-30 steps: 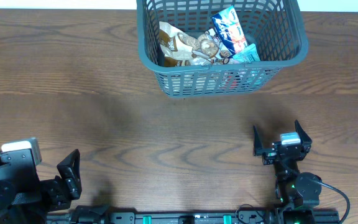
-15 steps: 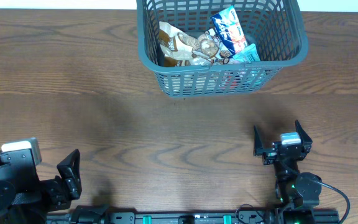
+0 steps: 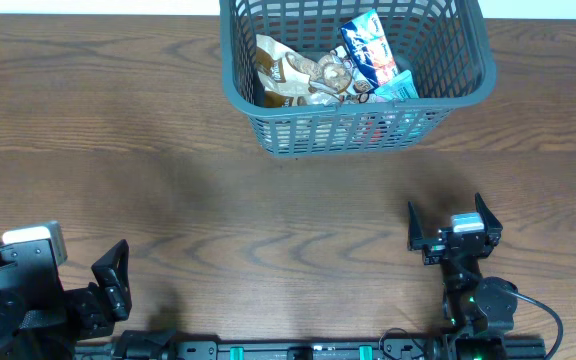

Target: Pack container

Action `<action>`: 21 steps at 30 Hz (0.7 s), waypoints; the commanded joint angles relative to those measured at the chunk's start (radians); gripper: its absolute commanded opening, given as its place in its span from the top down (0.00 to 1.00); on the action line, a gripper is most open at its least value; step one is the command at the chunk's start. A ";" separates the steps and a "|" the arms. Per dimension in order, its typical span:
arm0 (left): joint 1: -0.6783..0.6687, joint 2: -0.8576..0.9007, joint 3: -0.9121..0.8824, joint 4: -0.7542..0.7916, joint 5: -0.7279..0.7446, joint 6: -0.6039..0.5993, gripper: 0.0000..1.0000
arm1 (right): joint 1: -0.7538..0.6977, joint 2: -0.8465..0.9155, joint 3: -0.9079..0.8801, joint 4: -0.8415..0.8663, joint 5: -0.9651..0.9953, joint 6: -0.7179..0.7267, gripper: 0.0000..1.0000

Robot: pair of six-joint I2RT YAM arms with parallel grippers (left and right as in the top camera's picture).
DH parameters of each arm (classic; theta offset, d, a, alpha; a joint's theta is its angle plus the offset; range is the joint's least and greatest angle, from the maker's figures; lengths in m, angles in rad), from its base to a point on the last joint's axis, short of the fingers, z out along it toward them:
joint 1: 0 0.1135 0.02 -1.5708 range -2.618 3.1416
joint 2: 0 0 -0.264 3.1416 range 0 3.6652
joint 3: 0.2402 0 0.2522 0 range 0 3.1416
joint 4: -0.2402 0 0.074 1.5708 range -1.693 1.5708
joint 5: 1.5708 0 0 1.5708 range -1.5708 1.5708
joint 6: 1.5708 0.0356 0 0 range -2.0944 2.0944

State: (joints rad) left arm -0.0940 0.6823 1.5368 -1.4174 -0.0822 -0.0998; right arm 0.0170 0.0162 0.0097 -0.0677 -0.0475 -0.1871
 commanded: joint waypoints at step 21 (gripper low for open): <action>0.203 -0.326 -0.418 0.721 0.261 0.013 0.16 | -0.004 -0.010 -0.004 -0.003 0.014 0.018 0.01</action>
State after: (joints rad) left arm 0.0799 0.4419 1.2209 -0.7643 0.1085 -0.0998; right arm 0.0170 0.0162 0.0097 -0.0685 -0.0456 -0.1867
